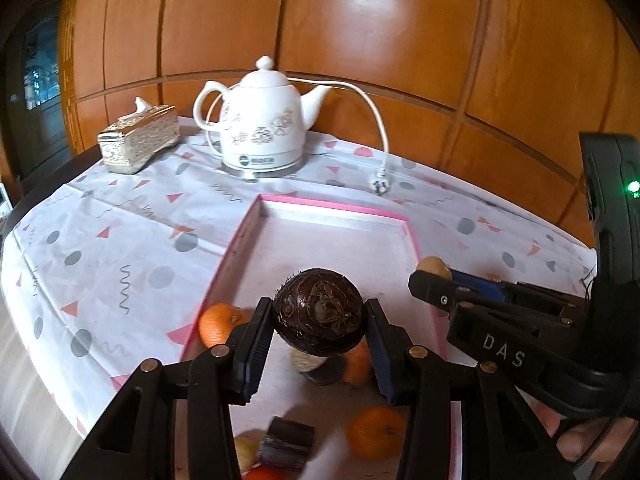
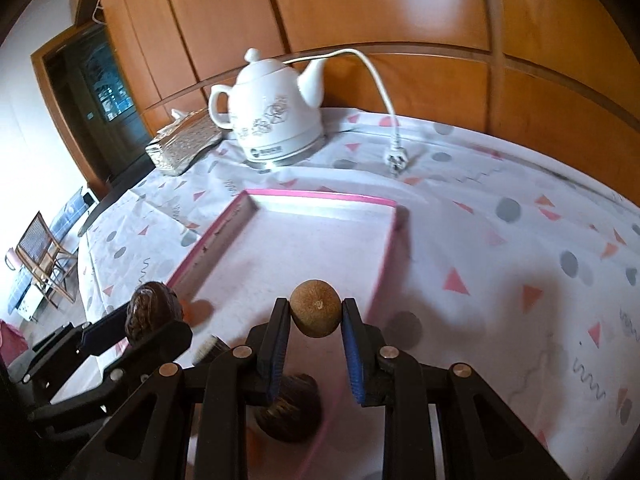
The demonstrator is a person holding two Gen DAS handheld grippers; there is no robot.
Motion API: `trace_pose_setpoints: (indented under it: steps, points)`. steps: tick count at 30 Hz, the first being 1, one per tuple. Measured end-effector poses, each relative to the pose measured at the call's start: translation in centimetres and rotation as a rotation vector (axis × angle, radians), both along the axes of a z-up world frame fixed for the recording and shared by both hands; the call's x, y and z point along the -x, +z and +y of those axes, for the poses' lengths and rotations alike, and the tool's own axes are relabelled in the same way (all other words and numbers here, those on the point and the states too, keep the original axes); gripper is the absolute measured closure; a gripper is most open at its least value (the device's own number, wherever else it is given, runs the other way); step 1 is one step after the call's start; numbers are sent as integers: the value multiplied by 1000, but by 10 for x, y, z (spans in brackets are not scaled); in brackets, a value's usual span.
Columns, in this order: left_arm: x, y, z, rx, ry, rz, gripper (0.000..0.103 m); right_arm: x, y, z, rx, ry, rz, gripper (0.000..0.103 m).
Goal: Organize fruits
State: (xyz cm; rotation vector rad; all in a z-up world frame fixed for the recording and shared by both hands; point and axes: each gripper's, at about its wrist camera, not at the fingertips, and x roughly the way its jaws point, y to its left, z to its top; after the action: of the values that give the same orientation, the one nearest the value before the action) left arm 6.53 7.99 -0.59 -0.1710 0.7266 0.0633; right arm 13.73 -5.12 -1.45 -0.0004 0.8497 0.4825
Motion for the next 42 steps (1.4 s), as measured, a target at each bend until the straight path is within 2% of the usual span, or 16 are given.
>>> trace_pose_setpoints:
  steps: [11,16,21,27,29,33,37,42]
  points:
    - [-12,-11,21,21,48,38,57,-8,0,25,-4,29,16,77]
    - [-13,-16,23,20,64,56,56,-12,-8,26,-9,17,45,72]
    - [-7,-15,20,1,71,51,47,-9,-10,19,-32,-2,59,70]
    - [3,-13,12,-11,63,45,39,7,-7,7,-30,-47,30,70]
    - [8,-12,10,-10,65,41,33,14,-4,2,-23,-67,12,67]
    - [18,-11,4,-19,62,33,30,29,1,-8,-2,-98,-31,66]
    - [29,-5,6,3,83,16,18,49,2,-14,46,-125,-71,66]
    - [42,5,3,-9,84,-14,13,71,-5,-23,52,-157,-76,66]
